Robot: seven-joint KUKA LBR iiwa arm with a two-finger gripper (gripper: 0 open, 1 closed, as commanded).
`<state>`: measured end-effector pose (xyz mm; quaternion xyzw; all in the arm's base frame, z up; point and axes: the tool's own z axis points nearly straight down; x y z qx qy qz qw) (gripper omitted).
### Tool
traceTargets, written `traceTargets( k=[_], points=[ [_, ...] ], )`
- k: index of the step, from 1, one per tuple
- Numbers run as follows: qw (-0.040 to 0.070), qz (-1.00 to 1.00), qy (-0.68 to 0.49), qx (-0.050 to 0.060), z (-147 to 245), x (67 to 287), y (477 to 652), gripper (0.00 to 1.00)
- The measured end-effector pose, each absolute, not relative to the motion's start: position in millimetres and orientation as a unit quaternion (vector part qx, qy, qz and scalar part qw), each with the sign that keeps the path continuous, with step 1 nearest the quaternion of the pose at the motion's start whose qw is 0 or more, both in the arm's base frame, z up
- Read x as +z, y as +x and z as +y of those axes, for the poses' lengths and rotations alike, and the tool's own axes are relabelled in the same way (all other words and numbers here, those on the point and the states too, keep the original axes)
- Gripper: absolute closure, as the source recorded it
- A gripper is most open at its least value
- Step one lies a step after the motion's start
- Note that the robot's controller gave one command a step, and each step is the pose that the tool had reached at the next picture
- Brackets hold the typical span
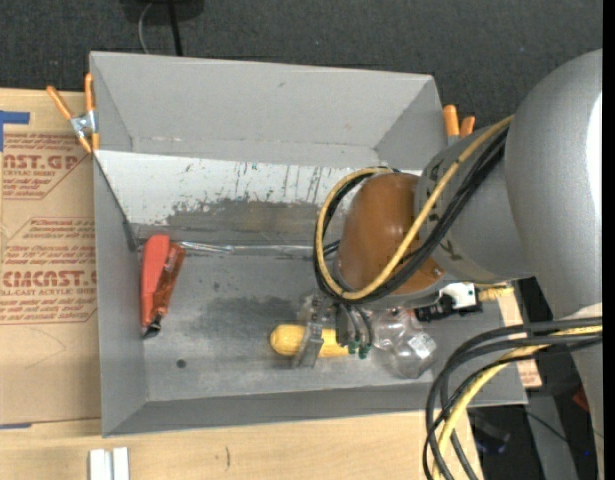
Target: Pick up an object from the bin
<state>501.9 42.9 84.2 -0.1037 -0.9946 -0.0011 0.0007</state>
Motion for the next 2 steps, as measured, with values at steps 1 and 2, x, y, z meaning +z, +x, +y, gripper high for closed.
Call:
traceTargets(
  k=[1, 2],
  points=[
    [0.004, -0.995, -0.103, -0.001, 48, 122, 501.7, 1.0],
    [0.0, -0.995, -0.095, -0.001, 32, 260, 514.7, 1.0]
  ],
)
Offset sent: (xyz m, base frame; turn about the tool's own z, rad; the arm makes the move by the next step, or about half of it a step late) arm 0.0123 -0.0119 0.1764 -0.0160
